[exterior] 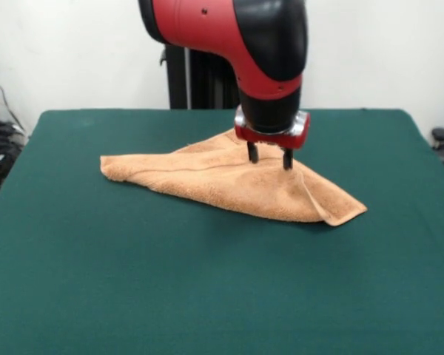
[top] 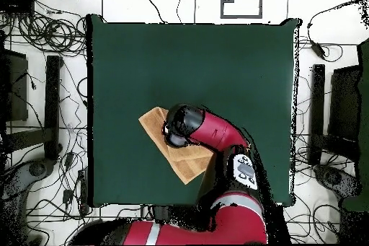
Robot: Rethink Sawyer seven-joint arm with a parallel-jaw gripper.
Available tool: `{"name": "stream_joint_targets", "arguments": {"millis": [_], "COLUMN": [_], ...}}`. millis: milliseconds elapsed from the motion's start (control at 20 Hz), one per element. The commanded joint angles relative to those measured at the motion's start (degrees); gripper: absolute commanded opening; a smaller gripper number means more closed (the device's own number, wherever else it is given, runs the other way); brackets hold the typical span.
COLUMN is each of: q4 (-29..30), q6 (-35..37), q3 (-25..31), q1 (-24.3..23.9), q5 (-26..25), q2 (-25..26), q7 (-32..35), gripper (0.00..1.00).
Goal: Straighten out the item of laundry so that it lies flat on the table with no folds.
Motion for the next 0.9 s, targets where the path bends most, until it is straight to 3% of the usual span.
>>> {"name": "stream_joint_targets", "arguments": {"millis": [50, 900], "q4": [5.09, 3.26], "q6": [5.72, -7.64], "q3": [3.14, 5.82], "q1": [0.12, -2.66], "q5": [0.85, -1.34], "q2": [0.7, 7.97], "q7": [11.11, 6.62], "gripper": [1.0, 1.0]}}
